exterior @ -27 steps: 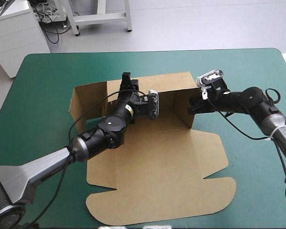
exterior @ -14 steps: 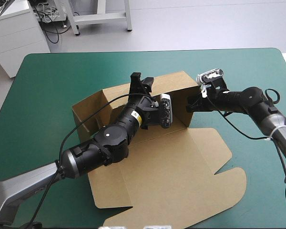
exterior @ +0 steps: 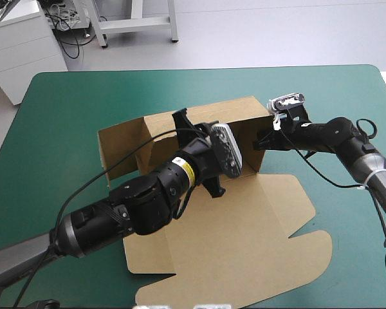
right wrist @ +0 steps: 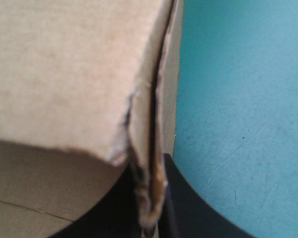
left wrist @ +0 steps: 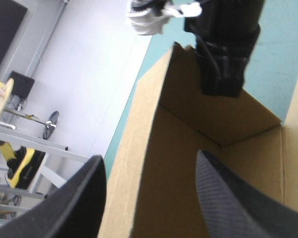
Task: Fold the box
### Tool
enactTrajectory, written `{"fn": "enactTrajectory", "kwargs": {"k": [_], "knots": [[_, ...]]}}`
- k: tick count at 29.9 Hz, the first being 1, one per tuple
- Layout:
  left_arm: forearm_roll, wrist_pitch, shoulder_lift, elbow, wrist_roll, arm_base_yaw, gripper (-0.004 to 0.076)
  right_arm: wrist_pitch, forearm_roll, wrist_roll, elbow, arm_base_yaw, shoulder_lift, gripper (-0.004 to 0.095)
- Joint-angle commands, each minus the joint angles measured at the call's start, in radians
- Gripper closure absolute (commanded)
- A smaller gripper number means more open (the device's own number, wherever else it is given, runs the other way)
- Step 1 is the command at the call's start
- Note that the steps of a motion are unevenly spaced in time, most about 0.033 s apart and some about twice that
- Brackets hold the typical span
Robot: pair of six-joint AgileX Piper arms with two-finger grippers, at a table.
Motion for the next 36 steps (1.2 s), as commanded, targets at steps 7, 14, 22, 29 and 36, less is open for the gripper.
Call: {"fn": "enactTrajectory", "kwargs": {"k": [7, 14, 22, 29, 36], "knots": [[-0.190, 0.212, -0.039, -0.346, -0.001, 0.324, 0.0335, 0.049, -0.159, 0.231, -0.126, 0.001, -0.038, 0.0929], [-0.427, 0.329, -0.041, -0.402, 0.113, 0.708, 0.0335, 0.120, -0.277, 0.359, -0.237, 0.001, -0.038, 0.0930], [-0.774, 0.405, -0.041, -0.374, 0.220, 1.158, 0.0335, 0.253, -0.448, 0.519, -0.357, 0.001, -0.038, 0.0930], [-0.913, 0.412, -0.041, -0.236, 0.271, 1.329, 0.0335, 0.395, -0.523, 0.636, -0.481, 0.001, -0.036, 0.0929], [-0.913, 0.387, -0.041, -0.083, 0.268, 1.340, 0.0335, 0.655, -0.623, 0.715, -0.671, 0.001, 0.038, 0.0930]]}}
